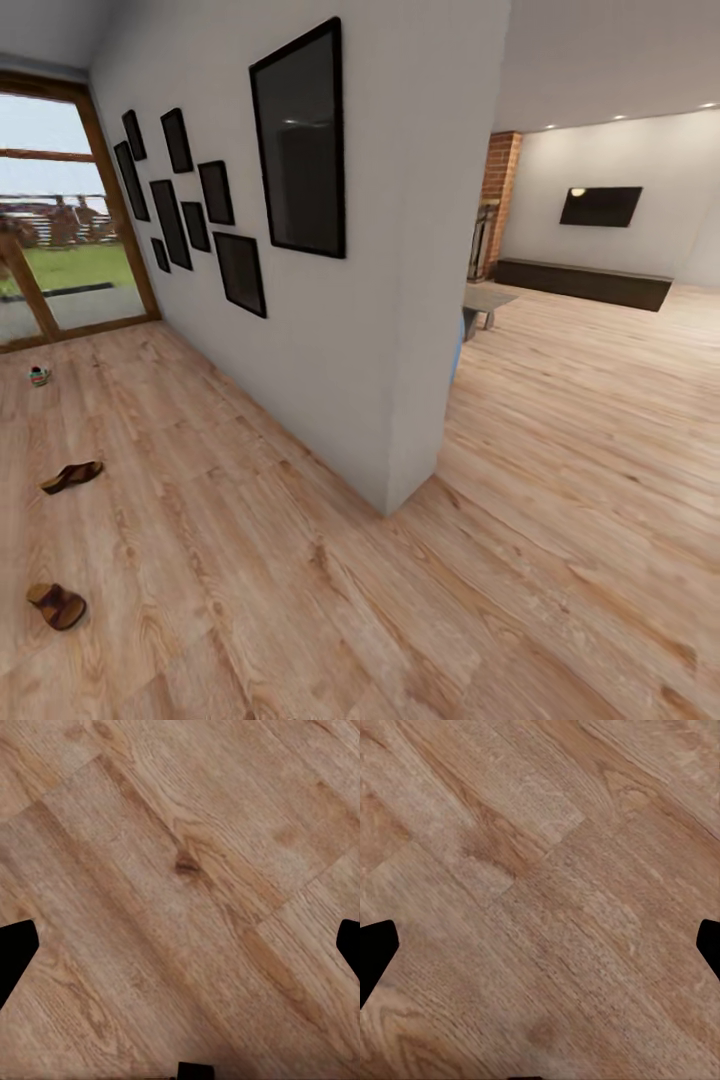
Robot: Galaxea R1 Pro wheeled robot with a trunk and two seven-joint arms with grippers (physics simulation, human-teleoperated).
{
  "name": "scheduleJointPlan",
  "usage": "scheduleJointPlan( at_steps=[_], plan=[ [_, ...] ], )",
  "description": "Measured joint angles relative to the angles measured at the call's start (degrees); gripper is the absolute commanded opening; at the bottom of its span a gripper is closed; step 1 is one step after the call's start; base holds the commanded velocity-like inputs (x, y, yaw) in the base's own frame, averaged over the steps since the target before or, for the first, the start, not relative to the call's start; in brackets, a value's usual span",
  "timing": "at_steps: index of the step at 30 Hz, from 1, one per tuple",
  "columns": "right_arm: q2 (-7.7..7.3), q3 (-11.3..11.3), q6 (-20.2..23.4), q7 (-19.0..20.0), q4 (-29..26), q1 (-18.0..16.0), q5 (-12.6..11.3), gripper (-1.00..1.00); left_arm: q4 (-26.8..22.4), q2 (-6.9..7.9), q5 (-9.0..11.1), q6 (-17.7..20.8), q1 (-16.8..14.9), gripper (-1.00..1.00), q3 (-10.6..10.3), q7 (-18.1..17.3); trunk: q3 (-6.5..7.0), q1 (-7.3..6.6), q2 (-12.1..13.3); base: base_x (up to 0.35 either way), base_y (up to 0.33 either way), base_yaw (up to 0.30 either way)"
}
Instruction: Pick up the two gym shoes and the two sandals from the corridor floor and place them onto the hallstand (shoe rack) in the corridor, making sure they are on the rack and not on the floor. Arrange them so the two gym shoes are next to each other and the two sandals are next to each other.
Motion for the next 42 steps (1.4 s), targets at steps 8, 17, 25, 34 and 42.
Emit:
scheduleJointPlan(
  at_steps=[8,17,25,34,42],
  plan=[
    [0.0,0.0,0.0,0.0,0.0,0.0,0.0,1.0,0.0,0.03,0.0,0.0,0.0,1.0,0.0,0.0,-0.41,-0.01,0.0,0.09,0.307,0.237],
    [0.0,0.0,0.0,0.0,0.0,0.0,0.0,1.0,0.0,0.03,0.0,0.0,0.0,1.0,0.0,0.0,-0.87,-0.01,0.0,0.147,0.301,0.237],
    [0.0,0.0,0.0,0.0,0.0,0.0,0.0,1.0,0.0,0.07,0.0,0.0,0.0,1.0,0.0,0.0,-1.27,-0.02,0.0,0.16,0.296,0.217],
    [-0.01,-0.1,0.0,0.1,0.0,0.0,0.0,1.0,0.0,0.08,0.0,0.0,0.0,1.0,0.0,-0.1,-1.43,-0.02,0.0,0.213,0.275,0.053],
    [0.0,0.0,0.0,0.1,0.0,0.0,0.0,1.0,0.0,0.08,0.0,0.0,0.0,1.0,0.0,-0.1,-1.45,-0.03,0.0,0.235,0.252,0.005]
  ],
)
